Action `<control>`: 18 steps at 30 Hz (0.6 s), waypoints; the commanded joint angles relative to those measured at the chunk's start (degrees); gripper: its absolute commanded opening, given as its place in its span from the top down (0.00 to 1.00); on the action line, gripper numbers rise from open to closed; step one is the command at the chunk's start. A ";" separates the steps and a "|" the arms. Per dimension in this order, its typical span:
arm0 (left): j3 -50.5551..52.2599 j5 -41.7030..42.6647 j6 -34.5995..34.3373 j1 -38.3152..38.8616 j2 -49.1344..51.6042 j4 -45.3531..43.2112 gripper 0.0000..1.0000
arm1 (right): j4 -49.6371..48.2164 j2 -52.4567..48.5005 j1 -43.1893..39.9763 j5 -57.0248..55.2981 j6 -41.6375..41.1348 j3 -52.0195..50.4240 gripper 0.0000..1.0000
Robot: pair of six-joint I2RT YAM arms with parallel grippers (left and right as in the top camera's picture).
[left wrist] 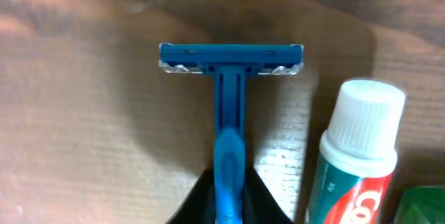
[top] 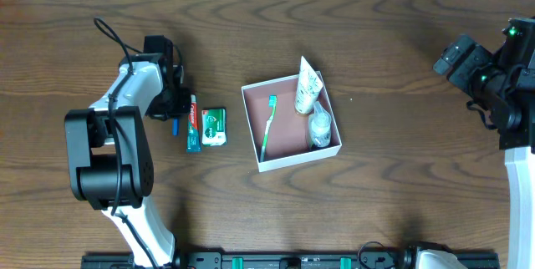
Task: Pack container
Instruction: 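Move the left gripper to the blue razor and grasp it, then carry the razor into the box and release it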
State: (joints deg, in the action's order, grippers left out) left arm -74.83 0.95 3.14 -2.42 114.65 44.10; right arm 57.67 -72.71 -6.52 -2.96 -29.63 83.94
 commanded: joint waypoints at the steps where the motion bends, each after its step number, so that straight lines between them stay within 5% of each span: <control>1: -1.27 -0.46 -4.55 -0.02 -1.55 2.91 0.94 | 0.02 -0.04 -0.26 0.00 -0.79 0.63 0.01; 9: -3.32 2.80 -14.43 4.39 -18.93 9.75 0.94 | 0.02 -0.04 -0.26 0.00 -0.79 0.63 0.01; 18: -2.23 2.97 -29.18 24.61 -28.94 4.68 0.94 | 0.00 -0.04 -0.26 0.00 -0.76 0.63 0.01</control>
State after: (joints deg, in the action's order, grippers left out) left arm -77.84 4.16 -18.04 17.80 83.79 49.50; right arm 57.65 -72.71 -6.52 -2.96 -29.63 83.94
